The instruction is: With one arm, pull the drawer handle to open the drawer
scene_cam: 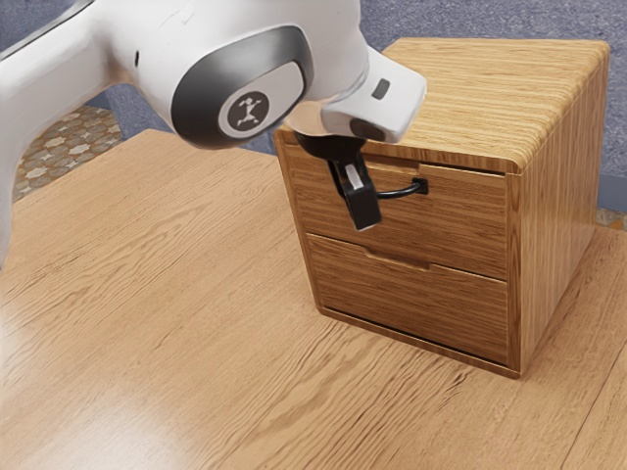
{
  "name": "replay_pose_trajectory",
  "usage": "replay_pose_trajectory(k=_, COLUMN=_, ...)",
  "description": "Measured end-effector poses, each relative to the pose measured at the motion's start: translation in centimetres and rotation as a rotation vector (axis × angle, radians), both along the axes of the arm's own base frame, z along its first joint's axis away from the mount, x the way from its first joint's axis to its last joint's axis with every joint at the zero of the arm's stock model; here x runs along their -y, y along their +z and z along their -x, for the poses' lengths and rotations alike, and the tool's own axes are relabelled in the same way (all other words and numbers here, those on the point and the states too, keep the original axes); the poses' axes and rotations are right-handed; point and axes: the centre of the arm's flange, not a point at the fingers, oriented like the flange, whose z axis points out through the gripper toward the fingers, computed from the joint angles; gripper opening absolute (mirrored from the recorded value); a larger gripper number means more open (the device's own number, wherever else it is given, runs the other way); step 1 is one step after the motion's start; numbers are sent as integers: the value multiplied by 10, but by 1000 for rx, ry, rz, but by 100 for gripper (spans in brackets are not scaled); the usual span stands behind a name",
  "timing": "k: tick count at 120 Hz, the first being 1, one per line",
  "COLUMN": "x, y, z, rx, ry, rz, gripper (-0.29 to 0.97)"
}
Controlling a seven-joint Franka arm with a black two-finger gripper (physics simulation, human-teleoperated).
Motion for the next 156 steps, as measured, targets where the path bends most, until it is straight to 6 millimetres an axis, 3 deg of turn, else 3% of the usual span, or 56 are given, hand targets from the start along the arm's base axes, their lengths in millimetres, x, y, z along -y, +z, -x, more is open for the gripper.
replay_pose_trajectory(k=19, x=-4, y=-12, z=-3, rx=-37, ry=-56, rz=-34, gripper=68)
replay_pose_trajectory(k=46, x=15, y=-23, z=-8, rx=-52, ry=-212, rz=-67, gripper=68)
replay_pose_trajectory(k=65, x=9, y=-25, z=-18, rx=-29, ry=-271, rz=-165, gripper=68)
replay_pose_trajectory(k=83, x=31, y=-28, z=-2, rx=-32, ry=-363, rz=-235, gripper=67)
replay_pose_trajectory(k=93, x=40, y=-11, z=13, rx=-7, ry=-400, rz=-249, gripper=60)
replay_pose_trajectory(k=110, x=45, y=-4, z=21, rx=-3, ry=-437, rz=-266, gripper=40)
replay_pose_trajectory(k=129, x=35, y=-7, z=15, rx=-19, ry=-441, rz=-281, gripper=32)
replay_pose_trajectory(k=156, x=-10, y=-18, z=-1, rx=-56, ry=-390, rz=-271, gripper=29)
